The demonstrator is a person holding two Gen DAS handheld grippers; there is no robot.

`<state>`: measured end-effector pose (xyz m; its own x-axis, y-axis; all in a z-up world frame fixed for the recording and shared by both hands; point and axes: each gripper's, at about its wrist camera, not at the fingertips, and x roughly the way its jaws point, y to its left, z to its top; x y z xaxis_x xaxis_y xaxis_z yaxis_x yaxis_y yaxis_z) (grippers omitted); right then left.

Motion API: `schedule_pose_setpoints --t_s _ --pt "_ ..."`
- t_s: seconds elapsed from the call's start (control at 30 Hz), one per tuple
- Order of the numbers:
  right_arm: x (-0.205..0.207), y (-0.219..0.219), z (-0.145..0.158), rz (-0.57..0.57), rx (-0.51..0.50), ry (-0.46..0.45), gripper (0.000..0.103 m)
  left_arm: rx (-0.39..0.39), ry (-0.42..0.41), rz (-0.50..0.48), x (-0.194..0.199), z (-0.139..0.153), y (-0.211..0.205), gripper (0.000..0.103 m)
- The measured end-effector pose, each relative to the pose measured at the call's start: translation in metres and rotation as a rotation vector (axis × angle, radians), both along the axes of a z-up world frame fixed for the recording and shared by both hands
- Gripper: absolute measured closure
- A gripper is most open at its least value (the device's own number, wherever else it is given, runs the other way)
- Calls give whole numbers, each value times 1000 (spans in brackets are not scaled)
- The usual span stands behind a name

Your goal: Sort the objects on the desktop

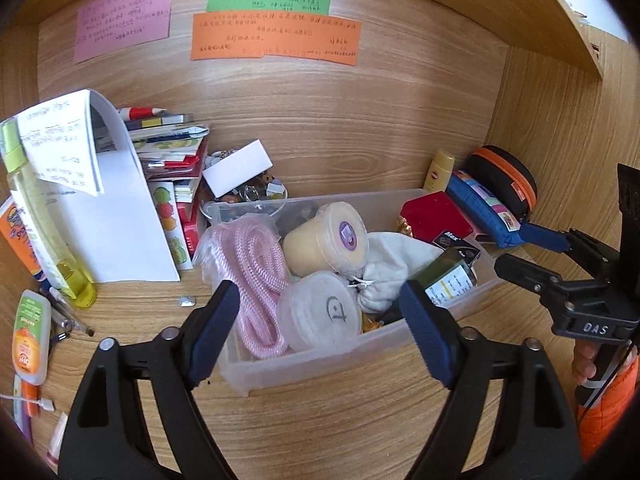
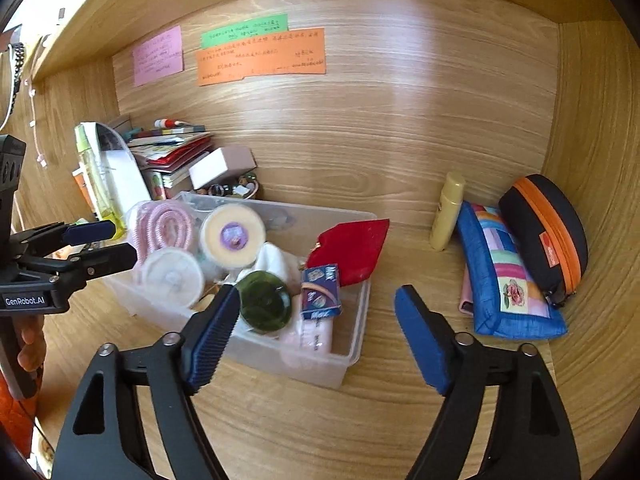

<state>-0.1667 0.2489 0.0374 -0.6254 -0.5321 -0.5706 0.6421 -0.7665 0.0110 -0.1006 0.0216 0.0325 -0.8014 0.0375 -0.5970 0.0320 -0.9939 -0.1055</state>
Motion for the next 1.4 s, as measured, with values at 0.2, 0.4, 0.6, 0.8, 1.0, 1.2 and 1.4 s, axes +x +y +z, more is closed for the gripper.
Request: schedule_pose_setpoints --t_s 0.2,0.4,0.6,0.8,1.0,1.2,1.4 --pt "23 -4 1 38 15 11 19 -29 7 35 16 1 1 13" --pt "44 -5 0 64 4 6 18 -59 0 84 31 -2 4 13" --pt "57 -4 -2 68 -16 0 18 -87 2 107 45 -9 16 13" --pt "61 -2 -4 62 -24 -17 18 -53 -12 107 50 -20 23 13" --pt "61 2 -5 58 -29 -21 18 -71 -4 120 51 -18 25 13" --pt "57 3 -6 55 -33 -33 18 -74 8 121 51 -14 27 12" --pt "57 2 -6 61 -32 -30 18 -70 8 120 51 -14 27 12"
